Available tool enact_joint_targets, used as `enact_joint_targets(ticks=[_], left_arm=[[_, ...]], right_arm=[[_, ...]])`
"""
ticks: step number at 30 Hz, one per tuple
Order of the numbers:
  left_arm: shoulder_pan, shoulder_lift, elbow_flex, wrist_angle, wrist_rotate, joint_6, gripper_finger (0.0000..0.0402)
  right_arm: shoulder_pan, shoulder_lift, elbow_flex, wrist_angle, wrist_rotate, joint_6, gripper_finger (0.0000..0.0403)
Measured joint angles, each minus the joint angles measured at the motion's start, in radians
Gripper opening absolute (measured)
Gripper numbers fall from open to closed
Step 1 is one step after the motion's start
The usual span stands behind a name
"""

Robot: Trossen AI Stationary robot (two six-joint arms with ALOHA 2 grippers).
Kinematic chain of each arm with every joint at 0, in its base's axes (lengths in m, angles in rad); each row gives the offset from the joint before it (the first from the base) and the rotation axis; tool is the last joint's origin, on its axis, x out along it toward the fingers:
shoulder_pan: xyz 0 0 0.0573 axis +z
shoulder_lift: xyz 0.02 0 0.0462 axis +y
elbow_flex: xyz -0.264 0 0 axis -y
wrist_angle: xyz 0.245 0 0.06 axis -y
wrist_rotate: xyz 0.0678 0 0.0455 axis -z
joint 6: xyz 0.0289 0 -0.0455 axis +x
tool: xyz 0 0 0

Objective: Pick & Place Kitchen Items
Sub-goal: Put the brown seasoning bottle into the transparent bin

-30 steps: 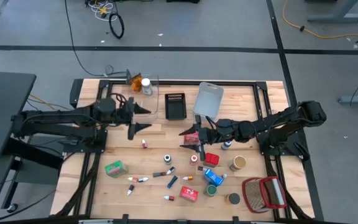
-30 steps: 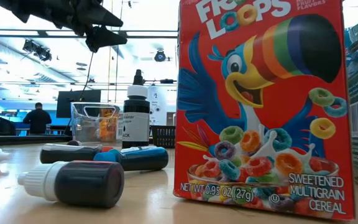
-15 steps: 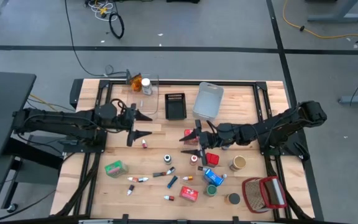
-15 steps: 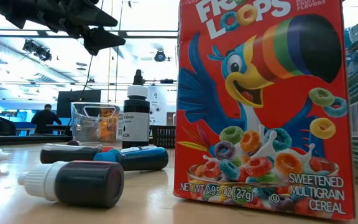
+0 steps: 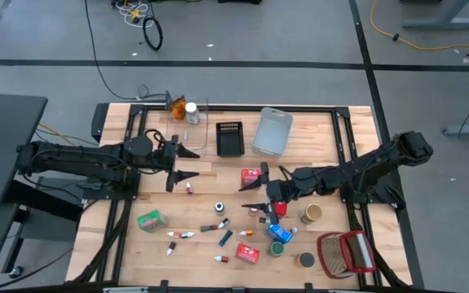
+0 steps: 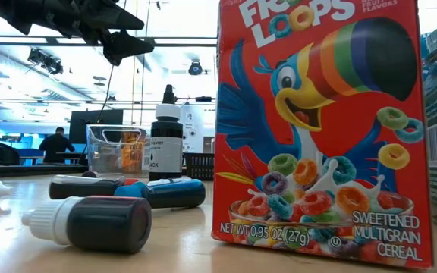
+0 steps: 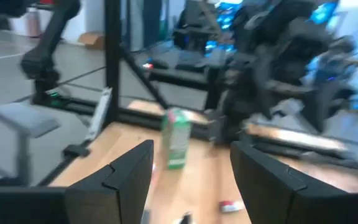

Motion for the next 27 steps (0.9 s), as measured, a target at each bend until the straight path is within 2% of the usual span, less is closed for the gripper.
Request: enact_joint_targets(ticks=[3, 11, 14, 17, 22, 24, 27], left_arm=[[0.0, 0.0, 0.0, 0.009, 0.0, 0.03, 0.0302], [0.001, 0.0, 0.0, 0.02, -0.007, 0.072, 0.0302], [0.001, 0.0, 0.0, 0.026, -0.007, 0.086, 0.0302], [0.001, 0.0, 0.0, 0.047, -0.01, 0.091, 0.0302], [0.001, 0.0, 0.0, 0.104, -0.079, 0.095, 0.0302], [0.001, 0.0, 0.0, 0.129, -0.118, 0.116, 0.0302], [0.001, 0.0, 0.0, 0.173, -0.173, 0.159, 0.0302]], right_arm=[[0.002, -0.055, 0.0, -0.05, 0.021, -0.023, 0.0237], [0.003, -0.151, 0.0, -0.177, 0.02, 0.036, 0.0275], [0.003, -0.177, 0.003, -0.29, 0.003, 0.099, 0.028], [0.003, -0.191, 0.07, -0.558, -0.007, 0.194, 0.0279], [0.003, -0.172, 0.24, -1.034, 0.01, 0.342, 0.0277], [0.003, -0.157, 0.277, -1.16, 0.001, 0.418, 0.0277], [0.003, -0.14, 0.292, -1.249, -0.09, 0.555, 0.0277]])
